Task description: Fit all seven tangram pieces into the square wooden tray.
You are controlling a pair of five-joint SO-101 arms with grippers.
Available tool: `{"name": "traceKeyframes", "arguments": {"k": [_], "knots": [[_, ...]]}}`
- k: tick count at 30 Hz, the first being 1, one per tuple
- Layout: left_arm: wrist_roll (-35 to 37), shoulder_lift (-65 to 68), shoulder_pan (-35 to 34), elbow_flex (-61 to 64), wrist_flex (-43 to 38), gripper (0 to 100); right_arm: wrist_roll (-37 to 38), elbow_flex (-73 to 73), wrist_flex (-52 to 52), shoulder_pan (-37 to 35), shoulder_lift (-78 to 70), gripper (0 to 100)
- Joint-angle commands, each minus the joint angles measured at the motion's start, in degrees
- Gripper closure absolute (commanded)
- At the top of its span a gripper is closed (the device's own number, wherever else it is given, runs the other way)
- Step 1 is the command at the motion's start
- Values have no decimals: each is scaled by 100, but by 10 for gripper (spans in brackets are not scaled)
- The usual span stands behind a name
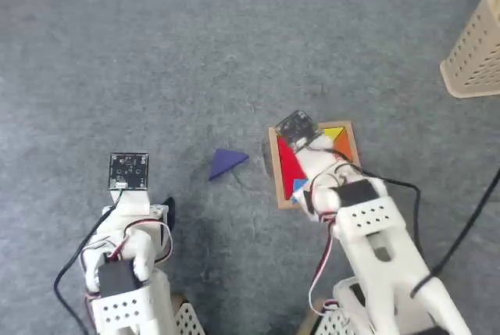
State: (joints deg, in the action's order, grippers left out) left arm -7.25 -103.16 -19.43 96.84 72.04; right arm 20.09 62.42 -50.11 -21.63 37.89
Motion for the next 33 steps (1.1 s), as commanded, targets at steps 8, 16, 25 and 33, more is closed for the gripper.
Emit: {"name": "traceKeyframes", "arguments": {"k": [8,16,25,33], "knots": [[44,-97,-26,-22,35,775,97,-79,295,-101,-391,992],[44,-97,-26,-22,35,775,97,-290,277,-110,-787,992],[44,-97,-26,-22,35,775,-176,-299,321,-514,-848,992],[44,-97,-26,-22,35,775,-229,-290,629,-567,-866,992]]}}
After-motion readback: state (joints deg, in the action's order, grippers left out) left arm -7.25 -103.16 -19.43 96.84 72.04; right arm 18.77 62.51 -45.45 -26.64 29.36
